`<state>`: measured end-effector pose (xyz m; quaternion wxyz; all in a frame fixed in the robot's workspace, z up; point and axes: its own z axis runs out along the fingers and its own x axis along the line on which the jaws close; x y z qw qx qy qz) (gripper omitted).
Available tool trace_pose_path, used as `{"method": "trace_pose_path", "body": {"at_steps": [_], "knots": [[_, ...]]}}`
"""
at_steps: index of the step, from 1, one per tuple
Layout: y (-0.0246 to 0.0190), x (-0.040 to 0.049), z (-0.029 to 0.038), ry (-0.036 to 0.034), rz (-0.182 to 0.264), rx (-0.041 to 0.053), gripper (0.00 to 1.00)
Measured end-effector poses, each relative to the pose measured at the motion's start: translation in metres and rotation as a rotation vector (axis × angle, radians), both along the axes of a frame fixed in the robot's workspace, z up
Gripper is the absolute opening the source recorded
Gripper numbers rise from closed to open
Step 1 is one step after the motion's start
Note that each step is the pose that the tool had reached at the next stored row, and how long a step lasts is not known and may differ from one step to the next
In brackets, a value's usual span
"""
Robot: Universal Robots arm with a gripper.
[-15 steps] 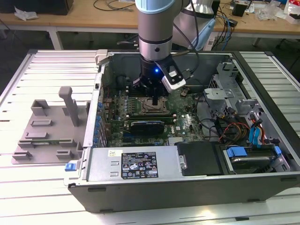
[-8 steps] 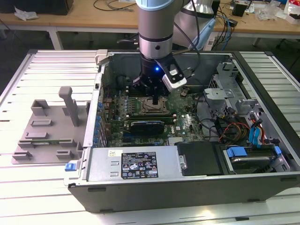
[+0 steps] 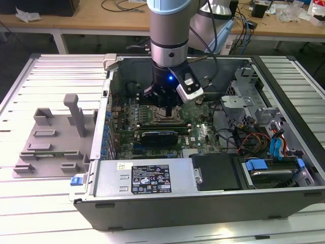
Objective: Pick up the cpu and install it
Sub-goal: 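Install the second cpu locking lever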
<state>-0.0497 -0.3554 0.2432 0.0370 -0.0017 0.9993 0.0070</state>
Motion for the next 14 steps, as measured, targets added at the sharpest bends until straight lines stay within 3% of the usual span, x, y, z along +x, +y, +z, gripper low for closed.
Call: {"method": "trace_pose_path", "body": {"at_steps": [4,8,14], "knots": [[-0.0031,-0.0036,-0.0002,-0.0002,0.0,0.0002,0.11],[-0.0036,-0.0149,-0.0011,-0.0003,0.0,0.0001,0.11],[-0.0043,-0.0184,-0.01,0.0008,0.0,0.0,0.11]]}}
